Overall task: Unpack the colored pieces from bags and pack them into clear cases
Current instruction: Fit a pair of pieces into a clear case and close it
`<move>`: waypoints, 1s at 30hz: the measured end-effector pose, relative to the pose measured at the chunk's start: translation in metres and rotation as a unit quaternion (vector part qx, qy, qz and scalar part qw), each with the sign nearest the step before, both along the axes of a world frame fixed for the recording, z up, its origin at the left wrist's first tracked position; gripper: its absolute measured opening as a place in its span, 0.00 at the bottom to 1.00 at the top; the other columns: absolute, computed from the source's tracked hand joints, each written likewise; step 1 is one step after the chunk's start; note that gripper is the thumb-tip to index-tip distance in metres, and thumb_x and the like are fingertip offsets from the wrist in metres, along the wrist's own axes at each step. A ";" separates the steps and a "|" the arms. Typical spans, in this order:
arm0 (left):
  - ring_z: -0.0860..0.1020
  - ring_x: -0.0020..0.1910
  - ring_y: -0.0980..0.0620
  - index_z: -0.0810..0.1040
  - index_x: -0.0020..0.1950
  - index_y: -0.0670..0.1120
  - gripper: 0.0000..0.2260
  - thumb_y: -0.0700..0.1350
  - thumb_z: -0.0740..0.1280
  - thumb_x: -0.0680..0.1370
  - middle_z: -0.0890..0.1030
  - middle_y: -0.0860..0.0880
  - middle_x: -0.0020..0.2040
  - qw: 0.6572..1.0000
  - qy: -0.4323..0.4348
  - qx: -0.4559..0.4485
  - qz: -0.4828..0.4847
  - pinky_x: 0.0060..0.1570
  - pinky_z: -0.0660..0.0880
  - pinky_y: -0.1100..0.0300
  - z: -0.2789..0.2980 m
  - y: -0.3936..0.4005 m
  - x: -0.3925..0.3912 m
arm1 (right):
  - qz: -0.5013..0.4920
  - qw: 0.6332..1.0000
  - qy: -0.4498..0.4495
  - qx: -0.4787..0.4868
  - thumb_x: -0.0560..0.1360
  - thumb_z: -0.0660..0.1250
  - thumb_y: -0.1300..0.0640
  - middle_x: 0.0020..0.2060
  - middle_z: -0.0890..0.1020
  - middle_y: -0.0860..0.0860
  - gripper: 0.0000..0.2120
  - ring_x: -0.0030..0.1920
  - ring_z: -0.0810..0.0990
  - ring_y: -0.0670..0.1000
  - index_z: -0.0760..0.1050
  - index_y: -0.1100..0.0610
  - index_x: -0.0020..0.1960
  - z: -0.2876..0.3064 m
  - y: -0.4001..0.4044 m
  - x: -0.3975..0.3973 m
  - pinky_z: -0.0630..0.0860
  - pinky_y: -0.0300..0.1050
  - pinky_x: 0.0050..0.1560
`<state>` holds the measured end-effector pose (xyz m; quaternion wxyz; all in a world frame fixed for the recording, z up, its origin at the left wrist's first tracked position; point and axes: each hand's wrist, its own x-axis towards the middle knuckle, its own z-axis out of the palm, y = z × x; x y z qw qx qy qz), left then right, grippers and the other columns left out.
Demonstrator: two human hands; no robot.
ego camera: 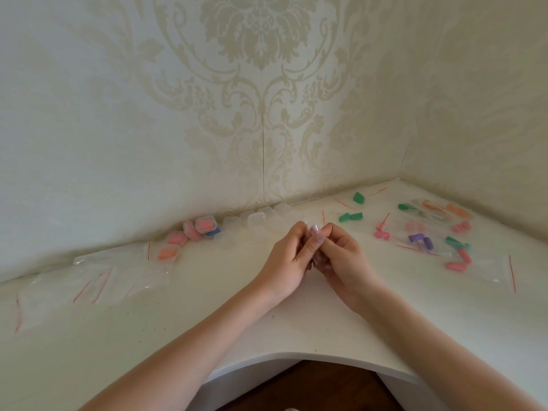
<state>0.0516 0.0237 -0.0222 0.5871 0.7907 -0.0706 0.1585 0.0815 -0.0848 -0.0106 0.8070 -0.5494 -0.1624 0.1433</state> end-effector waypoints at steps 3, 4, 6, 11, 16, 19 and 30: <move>0.71 0.29 0.58 0.68 0.42 0.42 0.15 0.52 0.60 0.79 0.75 0.56 0.30 1.000 -0.001 0.004 -0.003 0.32 0.68 0.64 0.002 0.000 -0.001 | 0.018 0.999 0.029 0.031 0.79 0.60 0.61 0.22 0.67 0.50 0.13 0.22 0.63 0.45 0.67 0.60 0.35 0.000 0.000 0.002 0.69 0.36 0.25; 0.72 0.30 0.57 0.69 0.42 0.40 0.14 0.50 0.60 0.80 0.76 0.54 0.31 1.000 -0.002 0.002 -0.001 0.32 0.69 0.63 0.001 0.001 0.000 | 0.006 0.999 0.023 0.023 0.79 0.60 0.61 0.22 0.67 0.50 0.13 0.22 0.64 0.46 0.67 0.60 0.36 0.000 0.000 0.002 0.70 0.37 0.26; 0.73 0.31 0.55 0.69 0.43 0.39 0.12 0.47 0.60 0.81 0.77 0.48 0.34 1.000 -0.008 0.004 0.006 0.32 0.69 0.62 0.001 0.001 0.000 | -0.035 0.999 -0.015 -0.015 0.80 0.60 0.60 0.22 0.67 0.50 0.12 0.24 0.66 0.47 0.66 0.60 0.38 -0.001 0.002 0.001 0.71 0.41 0.27; 0.70 0.29 0.56 0.66 0.37 0.42 0.13 0.40 0.57 0.83 0.73 0.54 0.30 0.999 -0.026 0.000 0.037 0.31 0.67 0.66 0.000 -0.001 -0.001 | -0.151 0.938 -0.200 -0.239 0.82 0.56 0.58 0.27 0.71 0.49 0.11 0.25 0.69 0.41 0.62 0.58 0.40 -0.003 0.007 -0.003 0.68 0.36 0.30; 0.63 0.30 0.55 0.61 0.36 0.45 0.11 0.44 0.54 0.79 0.68 0.51 0.31 0.982 -0.078 0.125 0.116 0.30 0.61 0.59 -0.002 -0.003 -0.005 | -0.163 0.926 -0.210 -0.269 0.83 0.49 0.60 0.29 0.66 0.49 0.14 0.26 0.63 0.42 0.54 0.54 0.38 -0.001 0.013 -0.012 0.63 0.32 0.26; 0.62 0.30 0.53 0.59 0.38 0.46 0.12 0.38 0.57 0.79 0.65 0.52 0.31 0.964 -0.094 0.189 0.164 0.30 0.57 0.58 0.000 -0.004 -0.006 | -0.205 0.911 -0.229 -0.277 0.81 0.49 0.64 0.33 0.71 0.51 0.08 0.33 0.69 0.39 0.56 0.57 0.43 0.001 0.009 -0.010 0.66 0.28 0.30; 0.67 0.25 0.50 0.63 0.40 0.45 0.11 0.44 0.56 0.81 0.67 0.56 0.29 0.923 -0.202 0.248 0.214 0.26 0.58 0.58 0.003 0.006 -0.008 | -0.256 0.650 -0.511 -0.502 0.68 0.71 0.65 0.56 0.78 0.52 0.09 0.50 0.76 0.57 0.77 0.53 0.43 -0.002 -0.006 -0.004 0.65 0.39 0.25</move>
